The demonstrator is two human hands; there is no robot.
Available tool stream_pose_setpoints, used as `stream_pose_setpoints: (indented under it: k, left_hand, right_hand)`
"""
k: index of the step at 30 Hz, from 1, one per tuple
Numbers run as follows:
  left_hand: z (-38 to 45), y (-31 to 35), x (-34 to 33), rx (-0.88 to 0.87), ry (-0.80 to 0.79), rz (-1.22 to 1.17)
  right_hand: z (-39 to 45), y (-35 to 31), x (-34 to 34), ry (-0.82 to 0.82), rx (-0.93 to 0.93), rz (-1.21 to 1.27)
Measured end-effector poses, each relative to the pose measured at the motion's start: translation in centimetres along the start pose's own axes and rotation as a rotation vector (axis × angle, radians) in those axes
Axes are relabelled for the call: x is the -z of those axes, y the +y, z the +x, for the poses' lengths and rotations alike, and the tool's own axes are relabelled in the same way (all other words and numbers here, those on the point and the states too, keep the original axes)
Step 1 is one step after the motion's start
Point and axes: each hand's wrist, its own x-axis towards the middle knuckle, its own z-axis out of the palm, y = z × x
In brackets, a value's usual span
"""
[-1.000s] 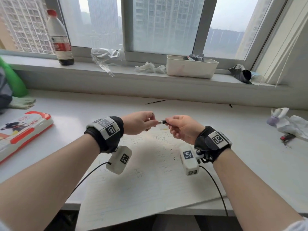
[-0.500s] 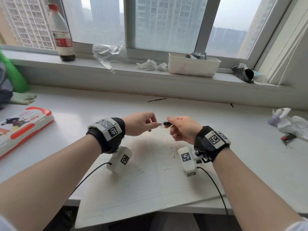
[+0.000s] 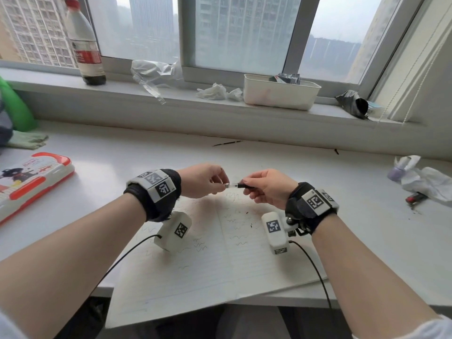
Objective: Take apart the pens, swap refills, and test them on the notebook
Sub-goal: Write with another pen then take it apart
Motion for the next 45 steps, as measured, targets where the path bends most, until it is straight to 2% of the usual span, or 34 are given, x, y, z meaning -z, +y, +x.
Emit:
stream_pose_setpoints:
  k: [8,12,18,24,27,31,35,38,41,45]
  left_hand:
    - [-0.2,0.2,0.0,0.074,-0.064,0.148]
    - [0.3,0.5,-0.2,0.093,-0.114,0.201]
    - [1.0,1.0,-0.9,0.06,-0.091,0.223]
    - [1.3,0.2,-0.4,0.088,-0.097,0.266]
    - [1.1,-0.1,-0.3,0.09,-0.084,0.242]
    - [1.2,-0.3,-0.4,0.079,-0.087,0.222]
    - [1.2,-0.2,-0.5,0.078,-0.104,0.18]
    - [1.4,0.4,-0.7,0.063,-0.103,0.15]
    - [1.5,1.2,-0.9,0.039,-0.086,0.123]
    - [1.4,1.5,-1.2,0.033,-0.063,0.041]
  right_hand:
    - [-1.2,1.1,3.5,0.156,-0.1,-0.014]
    - [-1.8,1.2,3.7,0.17,-0.094,-0.049]
    - [-2.1,1.3,4.0,0.173,-0.082,-0.066]
    - [-1.6,1.6,6.0,0.289,-0.066,-0.129]
    - [-1.2,1.5,5.6,0.283,-0.05,-0.275]
    - [-1.0,1.1,4.8,0.267,-0.025,-0.308]
    - [-1.5,0.3,4.8,0.292,0.05,-0.457]
    - [-1.4,-0.6,3.9,0.207,0.118,-0.401]
    - [-1.2,-0.9,2.2,0.087,0.106,-0.377]
    - [-0.8,-0.4,2.2,0.124,0.109,-0.318]
